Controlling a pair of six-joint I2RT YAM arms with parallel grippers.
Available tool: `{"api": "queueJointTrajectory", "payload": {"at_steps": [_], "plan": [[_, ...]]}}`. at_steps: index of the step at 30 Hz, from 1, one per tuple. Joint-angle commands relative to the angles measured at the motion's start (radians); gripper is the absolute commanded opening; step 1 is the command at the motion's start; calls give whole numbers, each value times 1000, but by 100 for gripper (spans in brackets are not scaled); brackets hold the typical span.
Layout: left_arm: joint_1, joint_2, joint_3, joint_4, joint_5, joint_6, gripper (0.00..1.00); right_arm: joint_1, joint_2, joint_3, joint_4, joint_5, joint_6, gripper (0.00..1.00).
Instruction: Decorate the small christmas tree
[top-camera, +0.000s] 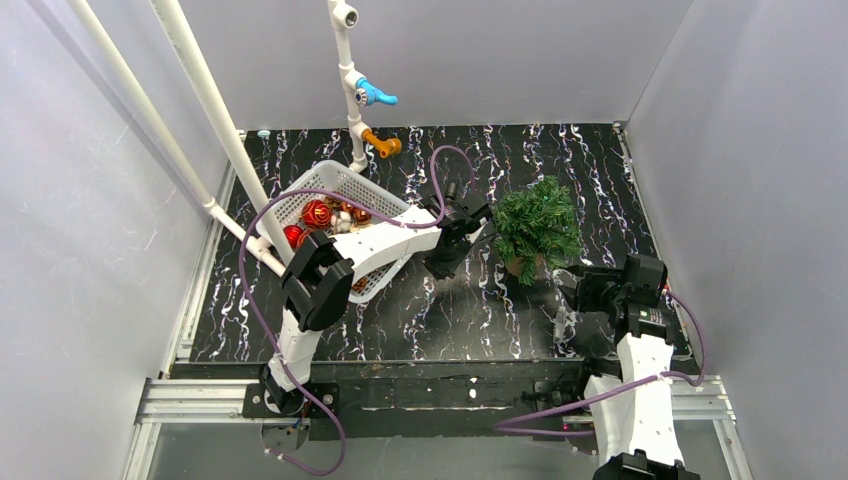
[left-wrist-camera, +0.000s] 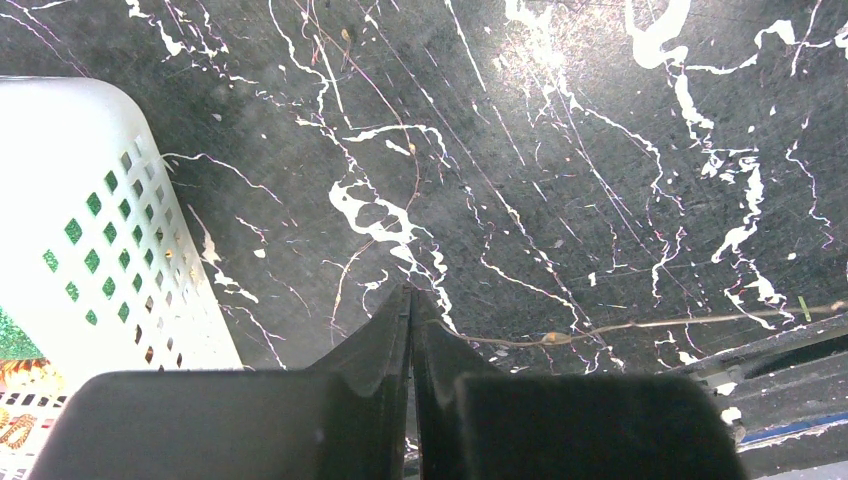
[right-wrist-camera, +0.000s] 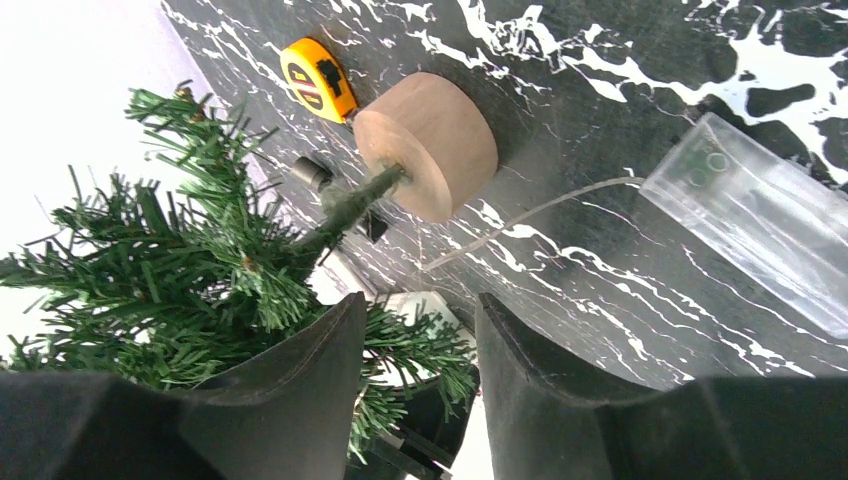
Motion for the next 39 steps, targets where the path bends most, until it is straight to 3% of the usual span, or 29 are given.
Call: {"api": "queueJointTrajectory", "payload": {"at_steps": [1, 4, 10, 12, 14, 39], "plan": [[1, -60, -18, -94, -3, 6, 0, -16, 19, -10, 89, -27, 40, 52], [1, -60, -18, -95, -1, 6, 0, -21, 33, -8, 100, -31, 46, 51], [1, -62, -14, -99, -8, 7, 0, -27, 43, -28, 118, -43, 65, 34], [1, -61, -14, -99, -10, 7, 0, -27, 41, -31, 114, -39, 66, 24], [1, -63, -16, -100, -9, 7, 0, -27, 35, -27, 93, -25, 60, 3], [3, -73, -13, -101, -47, 38, 0, -10, -24, 162, -100, 83, -76, 1]]}}
